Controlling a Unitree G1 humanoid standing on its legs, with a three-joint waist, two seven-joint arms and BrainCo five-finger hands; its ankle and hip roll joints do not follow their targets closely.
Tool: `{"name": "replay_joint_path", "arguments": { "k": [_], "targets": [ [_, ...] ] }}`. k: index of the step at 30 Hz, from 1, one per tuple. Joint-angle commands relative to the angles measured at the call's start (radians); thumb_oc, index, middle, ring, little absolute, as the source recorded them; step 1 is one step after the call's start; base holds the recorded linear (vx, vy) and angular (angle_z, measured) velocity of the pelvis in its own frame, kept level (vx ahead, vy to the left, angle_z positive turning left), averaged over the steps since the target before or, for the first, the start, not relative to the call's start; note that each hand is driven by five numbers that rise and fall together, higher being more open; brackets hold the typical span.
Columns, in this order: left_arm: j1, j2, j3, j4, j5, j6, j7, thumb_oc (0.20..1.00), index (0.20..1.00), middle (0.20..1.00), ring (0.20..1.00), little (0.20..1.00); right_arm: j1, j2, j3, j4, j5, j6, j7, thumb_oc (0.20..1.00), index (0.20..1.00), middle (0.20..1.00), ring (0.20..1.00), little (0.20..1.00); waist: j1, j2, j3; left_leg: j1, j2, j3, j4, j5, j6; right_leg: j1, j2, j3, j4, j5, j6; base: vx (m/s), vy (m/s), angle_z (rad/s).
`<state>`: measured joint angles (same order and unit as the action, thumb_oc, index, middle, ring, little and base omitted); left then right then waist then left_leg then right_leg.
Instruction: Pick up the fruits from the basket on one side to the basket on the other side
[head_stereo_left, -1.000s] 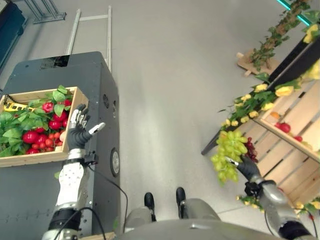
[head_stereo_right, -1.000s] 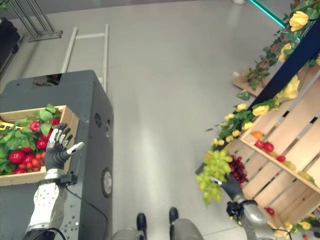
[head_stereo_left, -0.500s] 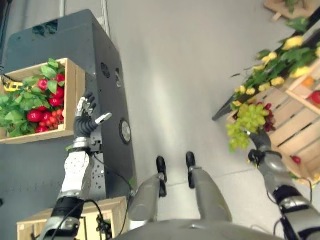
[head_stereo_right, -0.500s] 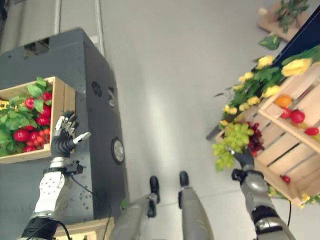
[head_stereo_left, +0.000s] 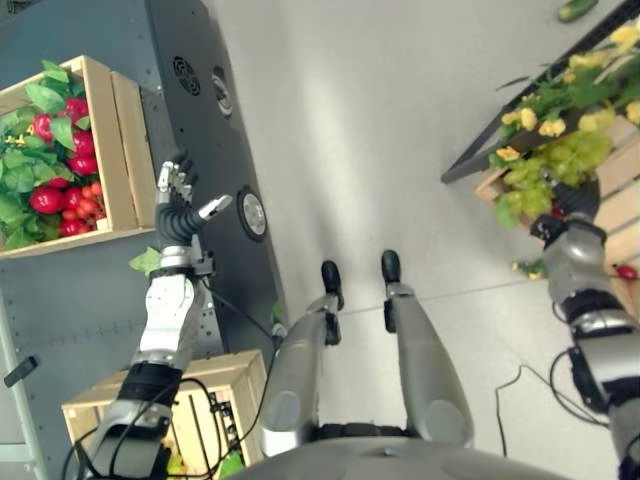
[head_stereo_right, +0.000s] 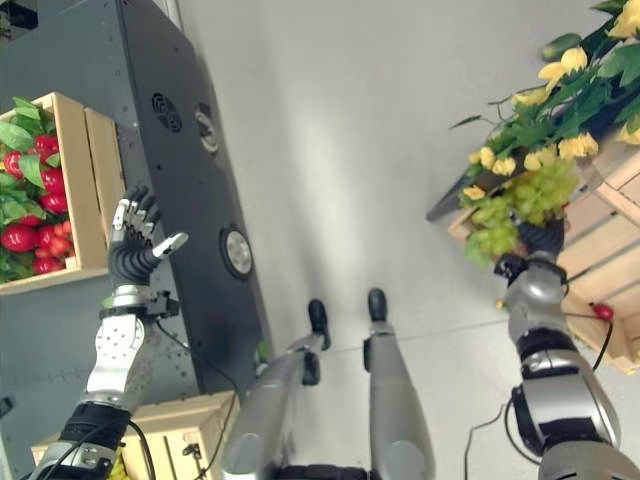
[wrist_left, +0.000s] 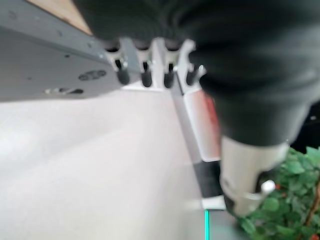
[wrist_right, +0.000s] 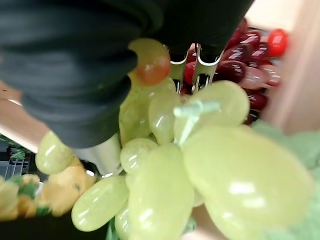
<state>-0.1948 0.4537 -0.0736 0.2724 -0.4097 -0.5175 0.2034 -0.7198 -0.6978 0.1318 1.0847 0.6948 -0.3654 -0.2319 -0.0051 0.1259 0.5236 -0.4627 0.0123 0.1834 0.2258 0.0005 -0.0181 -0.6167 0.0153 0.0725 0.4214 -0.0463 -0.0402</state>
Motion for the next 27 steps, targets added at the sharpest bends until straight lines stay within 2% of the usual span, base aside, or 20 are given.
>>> {"name": "replay_joint_path", "arguments": {
  "k": [1,8,25,26,27],
  "targets": [
    [0.015,0.042,-0.016,-0.035,-0.024,-0.059,0.028,1.0,1.0,1.0,1.0,1.0,-0.106,-0.105,0.002,0.018,0.037,-0.083,-0.07,0.2,0.2,0.2,0.2,0.2,0.017,-0.02,-0.004,-0.03,0.006,-0.007,0.163,-0.125,-0.021,0.042,-0.016,0.03,-0.026,-0.013,0.119,0.0,-0.046,0.04],
    [0.01,0.05,-0.022,-0.063,-0.01,-0.049,0.054,1.0,1.0,1.0,1.0,1.0,-0.132,-0.168,-0.018,0.053,0.049,-0.088,-0.118,0.2,0.2,0.2,0.2,0.2,0.015,-0.027,-0.004,-0.038,0.006,-0.02,0.156,-0.122,-0.031,0.036,-0.013,0.018,-0.027,-0.017,0.113,0.01,-0.041,0.06],
    [0.026,0.059,-0.012,-0.054,0.003,-0.045,0.086,1.0,1.0,1.0,1.0,1.0,-0.113,-0.212,-0.07,0.134,0.085,-0.081,-0.159,0.2,0.2,0.2,0.2,0.2,0.01,-0.022,-0.004,-0.047,0.002,-0.034,0.146,-0.118,-0.033,0.029,-0.02,0.004,-0.022,-0.022,0.113,0.0,-0.005,0.01],
    [0.028,0.059,-0.009,-0.055,0.001,-0.045,0.088,1.0,1.0,1.0,1.0,1.0,-0.117,-0.212,-0.07,0.135,0.088,-0.08,-0.161,0.407,0.407,0.407,0.407,0.407,0.01,-0.025,-0.004,-0.051,0.001,-0.033,0.145,-0.11,-0.033,0.026,-0.02,0.004,-0.026,-0.013,0.112,0.0,0.0,0.0],
    [0.025,0.06,-0.012,-0.055,0.002,-0.043,0.087,1.0,1.0,1.0,1.0,1.0,-0.119,-0.213,-0.069,0.148,0.097,-0.072,-0.151,1.0,1.0,1.0,1.0,1.0,0.008,-0.025,-0.004,-0.053,0.001,-0.034,0.147,-0.11,-0.034,0.024,-0.021,0.004,-0.024,-0.014,0.111,0.0,0.0,0.0]
  ]
}}
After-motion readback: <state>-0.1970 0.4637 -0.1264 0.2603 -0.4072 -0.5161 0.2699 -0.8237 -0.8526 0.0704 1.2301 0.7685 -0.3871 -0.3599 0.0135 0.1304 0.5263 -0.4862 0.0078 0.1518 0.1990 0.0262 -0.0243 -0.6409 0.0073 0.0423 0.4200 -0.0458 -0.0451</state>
